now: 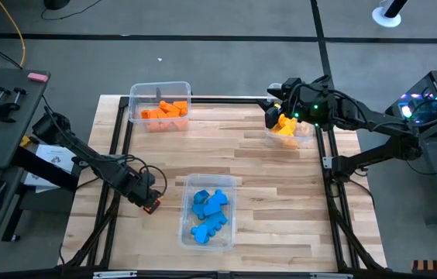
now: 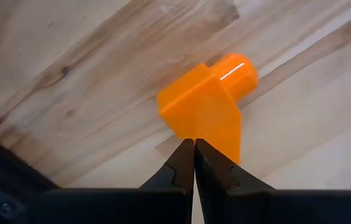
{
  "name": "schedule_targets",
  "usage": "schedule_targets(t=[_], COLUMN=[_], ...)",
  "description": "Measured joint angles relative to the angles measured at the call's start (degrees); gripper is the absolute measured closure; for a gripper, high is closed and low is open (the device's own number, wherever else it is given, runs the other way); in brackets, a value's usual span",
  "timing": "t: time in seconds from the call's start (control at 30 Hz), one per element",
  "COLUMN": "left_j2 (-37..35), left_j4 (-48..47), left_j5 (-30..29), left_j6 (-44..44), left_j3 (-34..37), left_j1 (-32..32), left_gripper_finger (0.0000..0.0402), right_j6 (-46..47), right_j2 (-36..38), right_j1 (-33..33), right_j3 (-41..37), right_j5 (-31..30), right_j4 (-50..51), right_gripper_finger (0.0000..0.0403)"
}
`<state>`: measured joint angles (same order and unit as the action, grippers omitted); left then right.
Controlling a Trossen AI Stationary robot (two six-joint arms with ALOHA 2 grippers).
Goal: Sort blocks
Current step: Put the orange game piece into the top left transparent bin
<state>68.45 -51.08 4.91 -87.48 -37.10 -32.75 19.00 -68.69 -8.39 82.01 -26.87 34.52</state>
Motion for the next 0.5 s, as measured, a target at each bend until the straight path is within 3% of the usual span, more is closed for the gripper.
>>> schedule_targets(t=[0.5], left_j2=[0.02], left_j4=[1.26], left_j5=[0.87], left_j6=[-3.49], left_j3=[1.70], left_j1=[-0.42], left_gripper_finger=[0.0401], right_j6=[0.03], right_j2=[0.00], right_j1=[-2.30], right_j3=[0.01], right_j5=[0.00], right_j4=[0.20], right_gripper_finger=[0.0133])
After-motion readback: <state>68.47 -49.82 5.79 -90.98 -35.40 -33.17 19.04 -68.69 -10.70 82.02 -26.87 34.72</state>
